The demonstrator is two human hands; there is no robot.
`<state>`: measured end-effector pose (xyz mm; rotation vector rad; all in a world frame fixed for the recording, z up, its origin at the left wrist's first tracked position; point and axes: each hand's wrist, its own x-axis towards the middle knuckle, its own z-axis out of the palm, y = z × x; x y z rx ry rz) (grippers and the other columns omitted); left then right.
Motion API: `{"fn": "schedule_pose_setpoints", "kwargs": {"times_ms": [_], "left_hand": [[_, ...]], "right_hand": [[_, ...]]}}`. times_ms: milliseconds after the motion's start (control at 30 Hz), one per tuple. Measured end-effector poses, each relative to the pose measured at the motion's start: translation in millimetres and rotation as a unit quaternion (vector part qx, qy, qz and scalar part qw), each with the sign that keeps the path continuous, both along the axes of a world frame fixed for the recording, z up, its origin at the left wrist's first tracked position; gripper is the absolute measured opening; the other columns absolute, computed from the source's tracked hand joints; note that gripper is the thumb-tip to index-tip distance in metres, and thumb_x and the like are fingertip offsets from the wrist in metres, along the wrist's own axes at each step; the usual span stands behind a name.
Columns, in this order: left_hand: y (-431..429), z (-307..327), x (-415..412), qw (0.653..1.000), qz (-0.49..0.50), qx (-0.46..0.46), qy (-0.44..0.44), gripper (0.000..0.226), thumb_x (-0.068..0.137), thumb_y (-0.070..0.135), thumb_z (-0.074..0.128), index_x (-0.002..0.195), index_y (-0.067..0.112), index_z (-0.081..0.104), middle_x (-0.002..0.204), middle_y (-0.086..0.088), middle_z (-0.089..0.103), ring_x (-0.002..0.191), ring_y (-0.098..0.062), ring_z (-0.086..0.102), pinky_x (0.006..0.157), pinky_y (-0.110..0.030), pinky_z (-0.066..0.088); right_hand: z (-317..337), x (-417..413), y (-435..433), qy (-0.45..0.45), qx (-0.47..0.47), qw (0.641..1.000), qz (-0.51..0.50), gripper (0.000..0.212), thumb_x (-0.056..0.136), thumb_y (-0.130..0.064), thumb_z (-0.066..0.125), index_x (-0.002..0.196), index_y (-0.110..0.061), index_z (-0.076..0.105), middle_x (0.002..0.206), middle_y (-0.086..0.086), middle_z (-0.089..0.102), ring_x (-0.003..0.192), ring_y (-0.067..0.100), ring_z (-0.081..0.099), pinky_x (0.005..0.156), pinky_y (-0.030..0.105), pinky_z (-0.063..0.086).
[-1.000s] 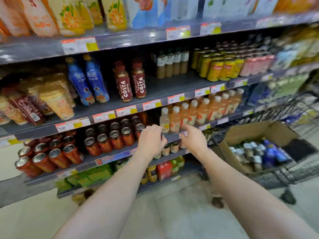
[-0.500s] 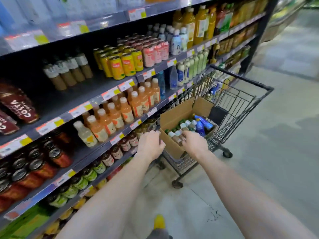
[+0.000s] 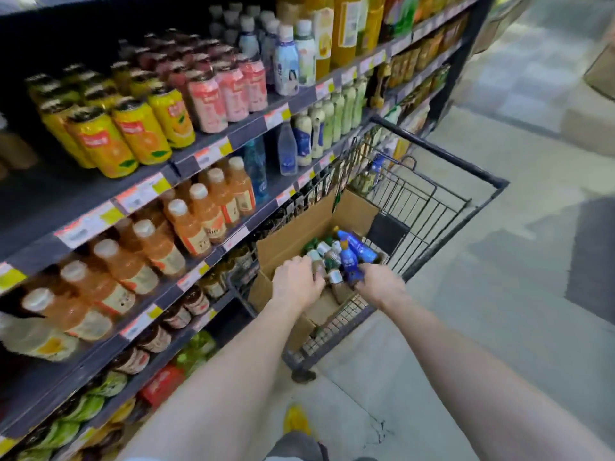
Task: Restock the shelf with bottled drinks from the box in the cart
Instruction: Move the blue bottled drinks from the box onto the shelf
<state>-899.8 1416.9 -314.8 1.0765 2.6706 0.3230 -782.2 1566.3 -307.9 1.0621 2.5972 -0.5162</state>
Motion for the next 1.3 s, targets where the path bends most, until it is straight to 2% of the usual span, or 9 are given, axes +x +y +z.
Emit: {"fn": "schedule_pose_setpoints", "kwargs": {"times_ms": [267,467,667,733,867,933,1067,1200,1300], "left_hand": [[88.4,-36.9,-42.0,0.995,0.053,-0.031,-0.081,0.037,0.094,0.043,0.051,0.118,0.016,0.058,0.115,-0.010,0.063,0.107,-0.035,0.062,0.086,-0.043,0.052],[161.6,-88.2,-63.2,0.979,0.102,-0.064,-0.166,0.049,0.094,0.042,0.054,0.136,0.016,0.051,0.130,-0.011,0.058,0.117,-0.034,0.058,0.091,-0.043,0.049],[230.5,-136.9,-74.6,0.929,0.235,-0.083,-0.274,0.075,0.091,0.047,0.056,0.155,0.017,0.031,0.144,-0.014,0.053,0.125,-0.035,0.057,0.098,-0.047,0.053],[250.9,-139.6,-73.9,0.911,0.279,-0.089,-0.290,0.073,0.091,0.046,0.059,0.153,0.018,0.032,0.146,-0.013,0.050,0.127,-0.036,0.055,0.097,-0.048,0.052],[287.2,-157.0,-75.2,0.867,0.360,-0.095,-0.332,0.053,0.099,0.038,0.060,0.143,0.016,0.040,0.138,-0.008,0.054,0.127,-0.031,0.055,0.086,-0.037,0.048],[298.9,-178.9,-73.9,0.849,0.382,-0.093,-0.353,0.057,0.096,0.041,0.064,0.142,0.016,0.041,0.135,-0.010,0.059,0.126,-0.031,0.058,0.093,-0.036,0.048],[308.0,-220.4,-79.1,0.818,0.426,-0.091,-0.376,0.060,0.092,0.041,0.069,0.140,0.015,0.045,0.130,-0.013,0.063,0.119,-0.034,0.061,0.086,-0.033,0.044],[312.9,-258.8,-87.3,0.798,0.462,-0.057,-0.383,0.067,0.084,0.039,0.081,0.135,0.012,0.046,0.132,-0.016,0.059,0.120,-0.034,0.058,0.093,-0.038,0.045],[319.0,-290.0,-90.6,0.792,0.465,-0.036,-0.394,0.076,0.073,0.040,0.089,0.130,0.012,0.048,0.130,-0.013,0.057,0.120,-0.033,0.057,0.096,-0.039,0.046]], "right_hand": [[-33.3,-50.4,95.8,-0.038,-0.027,0.999,0.006,0.034,0.090,-0.034,0.058,0.122,-0.023,0.062,0.115,0.009,0.070,0.107,0.032,0.067,0.083,0.037,0.054],[-88.7,-101.1,188.3,-0.048,-0.092,0.995,0.006,0.041,0.088,-0.023,0.060,0.127,-0.011,0.063,0.114,0.017,0.070,0.104,0.036,0.067,0.088,0.038,0.056],[-153.1,-145.1,268.5,-0.080,-0.158,0.983,0.054,0.038,0.087,-0.023,0.063,0.122,-0.010,0.064,0.111,0.017,0.073,0.106,0.036,0.067,0.088,0.038,0.055],[-172.9,-154.3,281.5,-0.080,-0.179,0.979,0.051,0.033,0.086,-0.021,0.061,0.116,-0.011,0.065,0.108,0.017,0.073,0.104,0.038,0.067,0.086,0.040,0.055],[-215.3,-176.4,293.9,-0.070,-0.203,0.974,0.067,0.027,0.089,-0.022,0.062,0.113,-0.011,0.066,0.109,0.018,0.072,0.106,0.040,0.066,0.085,0.038,0.049],[-231.4,-186.1,295.3,-0.062,-0.219,0.972,0.055,0.034,0.091,-0.025,0.066,0.122,-0.011,0.065,0.114,0.020,0.071,0.109,0.041,0.065,0.089,0.039,0.048],[-264.6,-201.3,299.0,-0.069,-0.250,0.965,0.045,0.052,0.087,-0.022,0.071,0.136,-0.009,0.058,0.124,0.021,0.068,0.114,0.040,0.063,0.096,0.039,0.047],[-298.8,-204.5,303.6,-0.066,-0.258,0.964,0.024,0.061,0.079,-0.029,0.072,0.135,-0.011,0.057,0.124,0.016,0.067,0.112,0.035,0.064,0.095,0.038,0.050],[-306.2,-208.8,306.6,-0.045,-0.250,0.967,0.033,0.071,0.073,-0.030,0.066,0.140,-0.010,0.053,0.132,0.015,0.062,0.119,0.034,0.060,0.102,0.039,0.048]]}}
